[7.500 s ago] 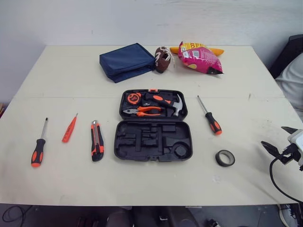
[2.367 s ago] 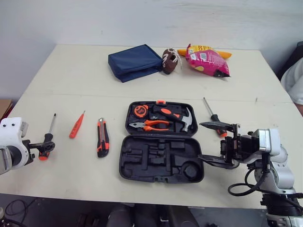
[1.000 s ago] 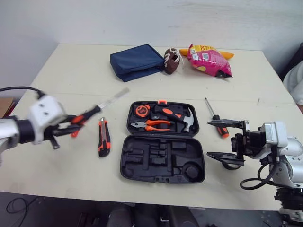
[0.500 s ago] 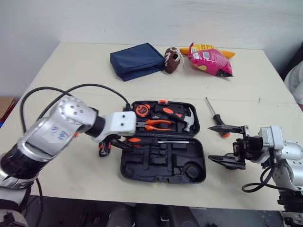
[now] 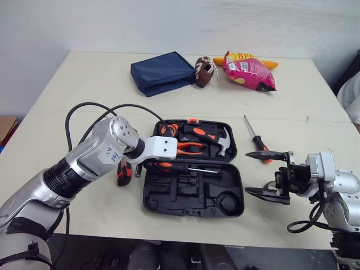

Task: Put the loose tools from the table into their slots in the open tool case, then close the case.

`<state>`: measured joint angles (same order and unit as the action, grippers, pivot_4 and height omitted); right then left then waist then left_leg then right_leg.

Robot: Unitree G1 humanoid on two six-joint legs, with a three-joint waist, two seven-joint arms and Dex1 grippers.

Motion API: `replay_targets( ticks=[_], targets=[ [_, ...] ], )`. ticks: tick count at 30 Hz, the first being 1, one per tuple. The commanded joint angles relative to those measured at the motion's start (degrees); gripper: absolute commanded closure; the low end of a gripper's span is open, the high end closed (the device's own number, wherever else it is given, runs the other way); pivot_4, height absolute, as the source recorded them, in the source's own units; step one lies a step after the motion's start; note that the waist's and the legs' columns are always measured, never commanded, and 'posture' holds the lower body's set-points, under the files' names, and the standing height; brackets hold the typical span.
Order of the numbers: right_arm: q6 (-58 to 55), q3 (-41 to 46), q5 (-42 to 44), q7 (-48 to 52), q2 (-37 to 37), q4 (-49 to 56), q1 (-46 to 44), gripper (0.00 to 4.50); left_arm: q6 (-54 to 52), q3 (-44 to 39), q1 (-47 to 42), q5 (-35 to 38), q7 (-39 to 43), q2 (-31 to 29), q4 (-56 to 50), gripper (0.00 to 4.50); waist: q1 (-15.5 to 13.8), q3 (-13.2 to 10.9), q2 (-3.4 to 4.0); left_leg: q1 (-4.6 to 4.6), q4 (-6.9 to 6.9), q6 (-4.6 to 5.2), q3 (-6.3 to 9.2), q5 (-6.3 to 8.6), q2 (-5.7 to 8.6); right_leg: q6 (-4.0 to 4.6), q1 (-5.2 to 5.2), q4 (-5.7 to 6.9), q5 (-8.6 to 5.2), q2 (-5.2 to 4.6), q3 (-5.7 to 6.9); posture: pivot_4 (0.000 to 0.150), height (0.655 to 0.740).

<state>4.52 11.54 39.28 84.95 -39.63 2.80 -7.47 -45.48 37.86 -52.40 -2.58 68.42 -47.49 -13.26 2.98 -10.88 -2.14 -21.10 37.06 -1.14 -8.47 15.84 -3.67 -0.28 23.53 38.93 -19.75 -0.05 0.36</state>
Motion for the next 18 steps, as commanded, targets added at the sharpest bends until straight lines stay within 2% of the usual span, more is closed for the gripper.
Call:
replay_targets(
  ticks=[1,18],
  targets=[
    [-0.8,0.5,0.6,-1.5,0.4,3.5,0.6,0.00,0.6,0.3,-0.7,-2.7,0.9,-0.6,-0.5,3.73,0.0,0.0,0.00,0.00,0.01,0.00,0.00,0.00,0.00,0.00,0.00,0.01,0.00,0.00,0.00,0.150,0.7400],
    [-2.1,0.0,0.2,-3.1,0.9,5.0,0.3,0.00,3.4,0.4,0.8,-7.0,0.7,2.9,1.6,3.73,-1.3,0.0,0.03,0.04,0.09,0.00,0.00,0.00,0.01,0.00,-0.04,0.08,0.00,-0.03,0.00,0.150,0.7400]
  ],
)
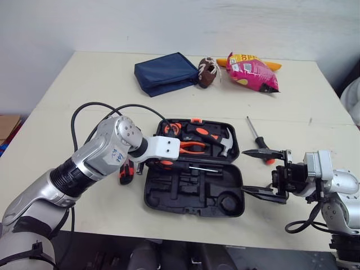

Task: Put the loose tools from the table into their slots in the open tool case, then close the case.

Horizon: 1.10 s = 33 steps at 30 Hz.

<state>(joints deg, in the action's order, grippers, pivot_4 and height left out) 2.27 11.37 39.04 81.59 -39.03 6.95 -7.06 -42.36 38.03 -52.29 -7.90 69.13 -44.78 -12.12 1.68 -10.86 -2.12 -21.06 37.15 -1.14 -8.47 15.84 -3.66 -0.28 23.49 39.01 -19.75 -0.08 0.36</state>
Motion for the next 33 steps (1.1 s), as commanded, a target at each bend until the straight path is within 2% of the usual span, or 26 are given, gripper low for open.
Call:
replay_targets(
  ticks=[1,2,6,11,16,17,18,19,21,24,28,33],
  targets=[
    [0.0,0.2,0.4,0.3,0.2,0.9,-0.1,0.00,0.7,0.0,0.7,-2.1,-0.3,0.2,0.2,3.23,0.0,0.0,0.00,0.00,0.00,0.00,0.00,0.00,0.00,0.00,0.00,0.00,0.00,0.00,0.00,0.150,0.7400],
    [-0.1,0.2,0.5,0.2,0.2,1.1,0.1,0.00,1.0,-0.1,0.7,-2.4,-0.5,0.2,0.0,2.70,0.0,0.0,0.00,0.00,0.00,0.00,0.00,0.00,0.00,0.00,0.00,0.00,0.00,-0.01,0.00,0.150,0.7400],
    [-1.1,0.1,0.7,-0.3,-0.1,2.0,0.4,0.00,-0.3,-2.6,-0.9,-1.3,0.2,0.9,-3.4,1.22,-0.1,0.0,0.00,-0.02,0.02,0.01,0.00,0.00,0.00,0.00,0.00,0.02,0.00,-0.01,0.00,0.150,0.7400],
    [-2.6,0.4,1.0,-0.5,-0.6,3.2,0.8,0.00,-5.7,-5.2,-2.0,2.3,4.3,-0.1,-9.7,1.22,0.1,0.0,0.00,-0.04,-0.01,0.01,0.00,0.00,0.00,0.00,0.03,0.02,0.00,-0.01,0.00,0.150,0.7400],
    [-3.8,1.0,1.1,-1.2,-0.8,4.1,1.3,0.00,-11.1,-19.7,3.1,13.8,1.8,4.7,-10.9,1.22,0.1,0.0,0.01,0.00,0.02,0.00,0.00,-0.01,-0.01,0.00,0.02,0.08,-0.01,-0.01,0.00,0.150,0.7400],
    [-3.8,1.2,1.0,-1.5,-0.7,4.2,1.3,0.00,-7.1,-22.5,5.2,14.9,0.6,5.7,-9.9,1.22,0.1,0.0,0.01,-0.01,0.04,0.00,0.01,-0.01,-0.01,0.00,0.02,0.09,-0.01,-0.01,0.02,0.150,0.7400],
    [-3.9,1.4,0.9,-1.7,-0.7,4.3,1.4,0.00,-4.2,-24.2,6.6,15.7,-0.2,6.2,-9.2,1.75,0.2,0.0,0.04,-0.02,0.05,0.01,0.02,-0.01,-0.01,0.00,0.02,0.09,-0.01,-0.01,0.02,0.150,0.7400],
    [-3.7,1.6,0.8,-1.9,-0.6,4.2,1.5,0.00,0.7,-27.5,9.7,17.1,-1.6,7.5,-7.7,2.01,0.2,0.0,0.03,0.00,0.04,0.01,0.01,-0.01,0.00,0.00,0.02,0.09,-0.01,-0.01,0.01,0.150,0.7400],
    [-3.4,2.0,0.6,-2.4,-0.4,3.9,1.7,0.00,7.7,-31.5,13.9,19.3,-3.1,9.7,-5.6,2.91,0.3,0.1,0.12,0.04,0.01,0.00,0.01,-0.01,-0.01,0.00,0.01,0.08,-0.01,0.00,0.00,0.150,0.7400],
    [-3.0,2.2,0.4,-2.7,-0.5,3.5,1.9,0.00,11.6,-33.6,17.9,20.2,-6.8,12.4,-3.1,4.31,0.1,0.1,0.10,0.00,0.04,0.00,0.05,-0.01,-0.01,0.00,0.02,0.08,-0.01,0.00,0.02,0.150,0.7400],
    [-2.5,2.3,0.2,-3.2,-0.4,3.0,1.9,0.00,14.7,-34.0,20.7,21.2,-9.9,15.3,0.4,4.42,0.0,0.0,0.08,-0.03,0.05,0.03,0.05,0.02,0.01,-0.03,0.00,0.04,0.01,0.00,0.02,0.150,0.7400],
    [-1.3,2.6,-0.7,-3.9,-0.2,2.1,2.1,0.00,15.2,-30.6,24.2,20.6,-13.0,19.2,4.2,4.42,0.1,0.0,0.08,-0.01,0.00,0.03,0.04,0.03,0.01,-0.05,0.00,-0.02,0.02,0.00,0.02,0.150,0.7400]
  ],
)
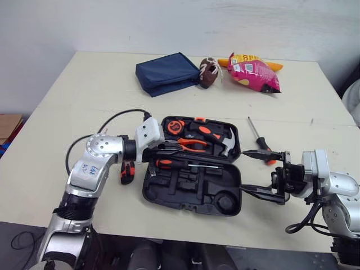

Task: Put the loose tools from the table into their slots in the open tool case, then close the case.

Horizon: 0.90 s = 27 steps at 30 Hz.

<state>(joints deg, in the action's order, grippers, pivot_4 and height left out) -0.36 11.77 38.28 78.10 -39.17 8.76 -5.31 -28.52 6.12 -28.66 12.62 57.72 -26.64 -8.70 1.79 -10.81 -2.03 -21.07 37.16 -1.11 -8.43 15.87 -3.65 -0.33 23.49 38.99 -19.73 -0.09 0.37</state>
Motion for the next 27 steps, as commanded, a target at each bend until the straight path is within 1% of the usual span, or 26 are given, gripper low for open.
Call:
replay_targets(
  ticks=[1,5,9,18,23,27],
  targets=[
    [1.5,2.2,0.0,-0.4,-0.1,0.2,0.4,0.00,1.6,2.1,0.7,-0.6,-2.2,1.1,1.6,4.42,0.0,0.0,-0.01,-0.01,0.01,0.00,0.00,0.00,0.00,0.00,0.01,0.01,0.00,0.00,0.00,0.150,0.7400],
    [2.0,2.2,-0.1,-0.7,0.3,-0.4,0.4,0.00,5.1,5.1,1.0,-3.7,-4.2,1.4,5.6,4.42,0.0,0.0,0.00,0.00,0.00,-0.01,0.00,0.00,-0.01,0.00,0.00,0.01,0.00,0.01,0.00,0.150,0.7400],
    [3.0,2.2,-0.2,-0.4,0.4,-1.4,0.7,0.00,6.5,6.6,0.8,-4.9,-5.0,1.9,8.1,4.42,-0.1,0.0,-0.01,0.01,-0.01,0.00,0.00,0.00,0.00,0.00,-0.01,0.00,0.00,0.01,0.00,0.150,0.7400],
    [4.4,1.9,-0.4,-0.6,0.6,-2.2,1.3,0.00,9.4,10.6,-0.6,-7.4,-2.9,0.6,10.9,4.42,-0.1,0.0,0.00,0.04,-0.01,0.01,0.00,0.01,0.00,-0.02,-0.06,-0.02,0.01,0.01,0.00,0.150,0.7400],
    [4.6,1.9,-0.4,-1.0,0.7,-1.8,2.0,0.00,11.0,14.0,-3.2,-9.7,-2.1,1.8,12.1,4.42,-0.3,0.0,-0.01,0.04,-0.01,0.02,0.00,0.02,0.02,-0.02,-0.08,-0.05,0.01,0.00,0.00,0.150,0.7400],
    [4.9,1.9,-0.5,-1.3,0.8,-1.7,2.2,0.00,11.5,17.7,-3.7,-12.3,-0.3,1.3,12.7,4.42,-0.3,0.1,-0.01,0.03,-0.01,0.07,0.00,0.05,0.03,-0.04,-0.11,-0.12,0.02,-0.01,0.00,0.150,0.7400]
  ],
)
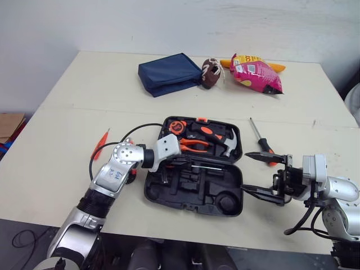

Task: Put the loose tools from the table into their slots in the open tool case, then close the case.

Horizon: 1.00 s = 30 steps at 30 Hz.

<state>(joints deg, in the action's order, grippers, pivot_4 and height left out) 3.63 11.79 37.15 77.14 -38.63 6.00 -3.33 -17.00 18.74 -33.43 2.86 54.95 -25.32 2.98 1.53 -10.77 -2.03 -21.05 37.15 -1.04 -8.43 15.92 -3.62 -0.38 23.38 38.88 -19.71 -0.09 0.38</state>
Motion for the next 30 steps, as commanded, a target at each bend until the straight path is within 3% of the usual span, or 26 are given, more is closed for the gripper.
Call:
replay_targets(
  ticks=[1,7,9,11,15,22,25,30],
  targets=[
    [1.0,1.9,0.7,-0.3,0.3,1.0,0.3,0.00,-0.1,5.4,1.1,-2.8,2.6,-0.1,1.1,4.42,0.0,0.0,0.02,0.01,-0.01,-0.01,0.00,0.00,0.00,0.00,-0.02,-0.02,0.00,0.00,0.00,0.150,0.7400],
    [3.0,1.8,0.0,0.3,1.2,-1.4,0.6,0.00,-1.4,11.7,0.0,-9.3,3.0,0.2,2.5,4.42,-0.2,0.3,0.07,0.26,-0.04,0.05,0.03,0.06,0.00,-0.03,-0.35,-0.18,-0.01,0.00,0.02,0.150,0.7400],
    [3.7,1.9,-0.1,0.3,1.5,-2.0,0.5,0.00,-1.7,10.5,-0.2,-9.2,1.9,1.0,3.2,4.42,-0.1,0.4,0.28,0.88,-0.16,0.31,0.02,0.41,0.00,-0.15,-1.10,-0.50,-0.08,-0.02,0.03,0.150,0.7400],
    [4.2,2.2,-0.1,0.0,1.7,-2.7,0.3,0.00,-1.6,8.0,-0.4,-7.9,1.0,1.9,3.5,4.42,0.0,0.5,0.37,0.94,-0.15,0.38,0.02,0.48,0.01,-0.22,-1.24,-0.64,-0.07,-0.06,0.03,0.150,0.7400],
    [4.6,4.1,0.5,-1.9,1.7,-5.0,-0.4,0.00,2.0,-1.1,-0.5,0.0,2.4,2.5,1.6,4.42,0.0,0.5,0.37,0.88,-0.09,0.39,0.00,0.49,0.05,-0.33,-1.24,-0.72,-0.02,-0.14,0.03,0.150,0.7400],
    [4.6,13.8,1.0,-4.7,-1.0,-8.3,3.8,0.00,2.8,-16.8,2.5,15.8,8.5,-5.0,-7.2,4.42,0.2,0.3,0.44,0.64,-0.17,0.23,-0.06,0.38,-0.01,-0.31,-0.80,-0.53,-0.03,-0.09,0.03,0.150,0.7400],
    [6.6,20.7,0.7,-6.2,-1.7,-13.2,7.5,0.00,-1.4,-25.5,6.6,20.1,8.2,-11.5,-9.5,3.64,0.5,0.3,0.46,0.70,-0.18,0.23,-0.06,0.38,0.00,-0.31,-0.87,-0.55,-0.03,-0.09,0.02,0.150,0.7400],
    [14.0,30.3,-1.5,-8.9,-1.2,-22.8,14.4,0.00,1.1,-39.8,16.6,19.7,5.4,-20.8,-3.0,1.34,0.7,0.3,0.46,0.78,-0.70,0.28,-0.08,0.40,0.03,-0.29,-0.85,-0.90,-0.06,-0.10,0.01,0.150,0.7400]
  ],
)
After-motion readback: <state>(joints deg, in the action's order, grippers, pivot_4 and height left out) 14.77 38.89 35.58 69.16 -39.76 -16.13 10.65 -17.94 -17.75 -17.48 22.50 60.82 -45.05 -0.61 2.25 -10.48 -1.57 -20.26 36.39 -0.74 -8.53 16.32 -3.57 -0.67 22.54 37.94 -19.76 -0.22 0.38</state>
